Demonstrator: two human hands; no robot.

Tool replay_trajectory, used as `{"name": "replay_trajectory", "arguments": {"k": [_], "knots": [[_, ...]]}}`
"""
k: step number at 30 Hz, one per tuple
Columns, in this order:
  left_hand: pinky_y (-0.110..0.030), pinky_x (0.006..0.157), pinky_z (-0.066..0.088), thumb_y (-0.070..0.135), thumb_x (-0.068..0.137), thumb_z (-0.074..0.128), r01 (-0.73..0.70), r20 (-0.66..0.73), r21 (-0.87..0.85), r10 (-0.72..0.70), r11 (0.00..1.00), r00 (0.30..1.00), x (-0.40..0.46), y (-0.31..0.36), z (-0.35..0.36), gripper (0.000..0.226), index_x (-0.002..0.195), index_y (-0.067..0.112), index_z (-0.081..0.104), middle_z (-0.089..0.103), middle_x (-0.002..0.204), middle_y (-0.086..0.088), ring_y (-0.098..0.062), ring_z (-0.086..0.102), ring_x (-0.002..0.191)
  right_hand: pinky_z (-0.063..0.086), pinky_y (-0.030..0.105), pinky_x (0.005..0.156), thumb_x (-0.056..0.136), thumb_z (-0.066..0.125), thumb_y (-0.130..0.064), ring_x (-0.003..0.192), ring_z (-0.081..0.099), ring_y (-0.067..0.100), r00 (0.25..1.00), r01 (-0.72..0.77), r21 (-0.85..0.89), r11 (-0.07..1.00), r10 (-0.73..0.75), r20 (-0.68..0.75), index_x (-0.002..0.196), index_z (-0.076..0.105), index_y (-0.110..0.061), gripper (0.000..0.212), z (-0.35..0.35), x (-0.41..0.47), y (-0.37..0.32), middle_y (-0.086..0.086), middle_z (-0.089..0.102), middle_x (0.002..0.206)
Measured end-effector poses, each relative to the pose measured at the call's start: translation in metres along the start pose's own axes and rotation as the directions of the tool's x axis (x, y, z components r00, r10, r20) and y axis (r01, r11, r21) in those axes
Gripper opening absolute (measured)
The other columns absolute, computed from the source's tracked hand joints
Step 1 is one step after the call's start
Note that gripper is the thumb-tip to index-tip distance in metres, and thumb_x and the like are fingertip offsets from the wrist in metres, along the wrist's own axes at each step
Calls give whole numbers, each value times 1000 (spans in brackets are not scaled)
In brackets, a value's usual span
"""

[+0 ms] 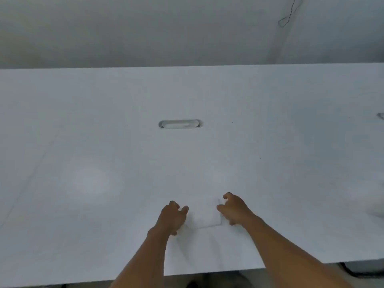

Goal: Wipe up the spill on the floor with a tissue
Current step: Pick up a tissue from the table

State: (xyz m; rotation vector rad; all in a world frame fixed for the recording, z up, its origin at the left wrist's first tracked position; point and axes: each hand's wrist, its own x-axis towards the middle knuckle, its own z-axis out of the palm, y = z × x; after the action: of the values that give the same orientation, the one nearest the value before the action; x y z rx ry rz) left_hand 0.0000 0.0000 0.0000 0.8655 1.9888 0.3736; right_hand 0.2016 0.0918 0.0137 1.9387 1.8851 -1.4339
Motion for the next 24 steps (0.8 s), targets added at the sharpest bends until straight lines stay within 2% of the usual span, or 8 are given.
{"name": "replay_trajectory", "arguments": {"k": [2, 4, 8, 12, 14, 17, 20, 24], "knots": [[-41, 72, 59, 42, 90, 52, -5, -64, -25, 4, 1000, 998, 3, -2, 10, 38, 111, 11, 52, 62, 109, -8, -24, 63, 90, 59, 35, 71, 82, 60, -30, 93, 63, 24, 999, -16, 35, 999, 17, -44, 138, 43, -14, 61, 4, 7, 5, 10, 51, 129], [-42, 84, 55, 40, 89, 53, -18, -120, -53, 11, 998, 993, 4, -6, 21, 33, 107, 12, 54, 62, 105, -6, -22, 63, 87, 59, 43, 82, 79, 61, -29, 93, 66, 28, 999, -19, 79, 997, 22, -45, 134, 47, -13, 59, 11, 12, 10, 12, 58, 118], [-27, 92, 45, 36, 91, 59, -100, -97, -37, 96, 994, 991, 15, 15, 26, 43, 127, 15, 49, 49, 120, -2, -17, 55, 106, 62, 39, 67, 79, 63, -22, 77, 71, 25, 997, -38, 199, 979, 50, -54, 131, 51, -20, 53, 6, 30, -1, 7, 67, 101], [-31, 99, 44, 32, 91, 60, -150, -43, -15, 150, 988, 988, 34, 28, 28, 61, 144, 20, 32, 41, 132, -7, -22, 52, 118, 60, 32, 59, 82, 67, -19, 75, 66, 20, 1000, 23, 184, 983, -26, 10, 128, 56, -24, 47, -7, 41, -12, 0, 62, 88], [-34, 100, 44, 31, 90, 60, -162, -29, 27, 163, 986, 986, 42, 31, 29, 67, 148, 24, 27, 43, 131, -8, -24, 52, 118, 60, 33, 62, 82, 66, -17, 69, 61, 18, 996, 81, 119, 990, -83, 15, 119, 62, -22, 37, -9, 43, -13, -2, 57, 78], [-33, 94, 47, 27, 91, 60, -167, -34, 91, 171, 982, 985, 44, 33, 34, 51, 139, 25, 42, 43, 123, -5, -23, 57, 103, 57, 31, 66, 79, 63, -13, 65, 57, 14, 990, 140, -2, 990, -140, -6, 102, 67, -20, 24, -7, 41, -9, -7, 53, 71], [-30, 79, 48, 26, 91, 59, -171, -93, 140, 185, 975, 978, 39, 34, 39, 34, 124, 21, 52, 37, 119, 0, -19, 55, 86, 50, 30, 79, 82, 63, -22, 87, 60, 19, 984, 174, -199, 964, -179, -4, 107, 62, -24, 26, -3, 34, 1, -4, 53, 91], [-28, 71, 43, 28, 91, 56, -200, -146, 175, 226, 964, 963, 31, 35, 45, 20, 110, 20, 57, 40, 118, 3, -16, 54, 98, 45, 30, 87, 88, 59, -37, 110, 56, 22, 980, 191, -265, 945, -198, -1, 134, 43, -33, 50, -1, 26, 14, 1, 50, 120]]}}
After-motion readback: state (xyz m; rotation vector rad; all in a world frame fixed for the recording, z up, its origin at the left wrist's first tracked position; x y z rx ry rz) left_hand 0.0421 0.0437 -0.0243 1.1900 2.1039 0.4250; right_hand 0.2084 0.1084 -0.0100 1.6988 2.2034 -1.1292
